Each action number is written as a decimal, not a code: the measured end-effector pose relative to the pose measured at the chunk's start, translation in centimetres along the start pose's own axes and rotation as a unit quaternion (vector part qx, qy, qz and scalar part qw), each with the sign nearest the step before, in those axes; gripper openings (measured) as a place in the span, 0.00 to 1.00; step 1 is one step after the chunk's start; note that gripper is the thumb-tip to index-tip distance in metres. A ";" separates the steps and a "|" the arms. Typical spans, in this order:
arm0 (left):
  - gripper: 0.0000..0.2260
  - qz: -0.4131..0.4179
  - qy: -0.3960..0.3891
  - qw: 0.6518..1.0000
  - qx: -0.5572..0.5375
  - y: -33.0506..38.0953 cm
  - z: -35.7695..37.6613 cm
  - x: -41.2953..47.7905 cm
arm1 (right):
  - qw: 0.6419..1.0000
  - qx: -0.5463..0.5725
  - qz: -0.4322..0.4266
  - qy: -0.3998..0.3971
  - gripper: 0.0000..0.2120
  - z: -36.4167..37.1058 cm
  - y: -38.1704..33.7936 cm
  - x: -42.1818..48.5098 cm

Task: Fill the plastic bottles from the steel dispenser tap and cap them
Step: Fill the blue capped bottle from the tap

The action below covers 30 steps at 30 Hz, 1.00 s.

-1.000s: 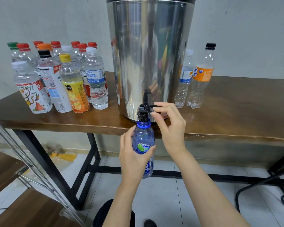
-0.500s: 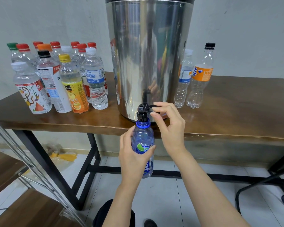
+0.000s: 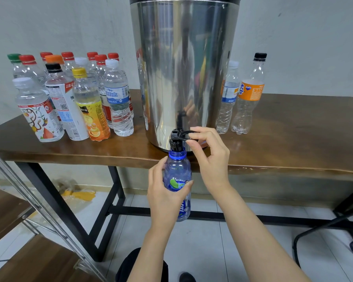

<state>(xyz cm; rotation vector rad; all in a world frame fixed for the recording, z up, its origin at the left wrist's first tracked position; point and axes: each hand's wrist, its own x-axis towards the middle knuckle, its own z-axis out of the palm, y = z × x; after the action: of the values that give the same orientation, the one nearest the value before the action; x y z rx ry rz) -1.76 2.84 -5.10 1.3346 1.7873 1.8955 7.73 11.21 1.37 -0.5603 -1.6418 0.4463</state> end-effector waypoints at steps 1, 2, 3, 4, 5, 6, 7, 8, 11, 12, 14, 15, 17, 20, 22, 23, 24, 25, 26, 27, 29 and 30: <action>0.35 -0.002 0.000 1.000 -0.002 0.0 0.0 0.0 | 1.000 -0.001 0.000 0.001 0.11 0.0 0.0 0.0; 0.35 -0.002 0.000 1.000 -0.003 0.1 0.0 0.0 | 1.000 -0.001 0.001 0.002 0.11 0.0 0.0 0.0; 0.35 -0.002 0.000 1.000 -0.004 0.1 0.1 0.0 | 1.000 0.000 0.002 0.002 0.11 0.0 0.0 0.0; 0.35 -0.002 0.001 1.000 -0.003 0.1 0.1 0.0 | 1.000 0.001 0.002 0.002 0.11 0.0 0.0 0.0; 0.35 -0.002 0.001 1.000 -0.002 0.1 0.1 0.0 | 1.000 0.001 0.001 0.002 0.11 0.0 -0.1 0.0; 0.35 -0.002 0.002 1.000 -0.002 0.1 0.1 0.0 | 1.000 0.000 0.000 0.002 0.11 0.0 -0.1 0.0; 0.35 -0.003 0.002 1.000 -0.001 0.1 0.1 0.0 | 1.000 -0.001 -0.001 0.002 0.11 0.0 -0.1 0.0; 0.35 -0.003 0.001 1.000 -0.001 0.1 0.1 0.0 | 1.000 -0.002 -0.001 0.001 0.11 0.0 -0.1 0.0; 0.35 -0.005 0.002 1.000 -0.005 0.1 0.1 0.0 | 1.000 -0.001 0.001 -0.001 0.11 0.0 0.0 0.0; 0.35 -0.004 0.002 1.000 -0.005 0.1 0.1 0.0 | 1.000 -0.002 0.001 -0.001 0.11 0.0 0.0 0.0; 0.35 -0.003 0.001 1.000 -0.005 0.1 0.1 0.0 | 1.000 -0.003 0.001 -0.002 0.11 0.0 0.0 0.0; 0.35 -0.004 0.001 1.000 -0.006 0.1 0.1 0.0 | 1.000 -0.002 0.000 -0.001 0.11 0.0 0.0 0.0; 0.35 -0.005 0.001 1.000 -0.005 0.1 0.0 0.0 | 1.000 -0.002 0.000 0.001 0.11 0.0 0.0 0.0; 0.36 -0.005 0.001 1.000 -0.002 0.0 0.0 0.0 | 1.000 -0.002 -0.003 0.003 0.10 0.0 0.0 0.0; 0.36 -0.007 0.001 1.000 -0.001 0.0 0.0 0.0 | 1.000 0.000 -0.006 0.004 0.10 0.0 0.0 0.0; 0.35 -0.007 0.001 1.000 -0.001 0.0 0.0 0.0 | 1.000 0.000 -0.006 0.004 0.10 0.0 0.0 0.0; 0.35 -0.007 0.001 1.000 -0.002 0.0 0.1 0.0 | 1.000 0.000 -0.006 0.004 0.10 0.0 0.0 0.0; 0.35 -0.007 0.000 1.000 -0.002 0.1 0.1 0.0 | 1.000 0.000 -0.006 0.004 0.11 0.0 0.0 0.0; 0.35 -0.006 0.000 1.000 -0.002 0.1 0.1 0.0 | 1.000 -0.001 -0.006 0.004 0.11 0.0 0.0 0.1; 0.35 -0.005 0.000 1.000 -0.002 0.1 0.1 0.0 | 1.000 -0.001 -0.007 0.004 0.11 0.0 0.0 0.1; 0.35 -0.004 0.002 1.000 -0.004 0.1 0.0 0.0 | 1.000 0.004 -0.007 0.004 0.11 0.0 -0.1 0.1; 0.36 -0.004 0.003 1.000 -0.005 0.1 0.0 0.0 | 1.000 0.007 -0.006 0.004 0.11 0.0 -0.1 0.1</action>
<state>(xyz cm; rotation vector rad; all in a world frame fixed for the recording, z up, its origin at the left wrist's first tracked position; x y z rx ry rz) -1.70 2.83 -4.98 1.3189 1.7818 1.9026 7.68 11.17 1.47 -0.5412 -1.6319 0.4449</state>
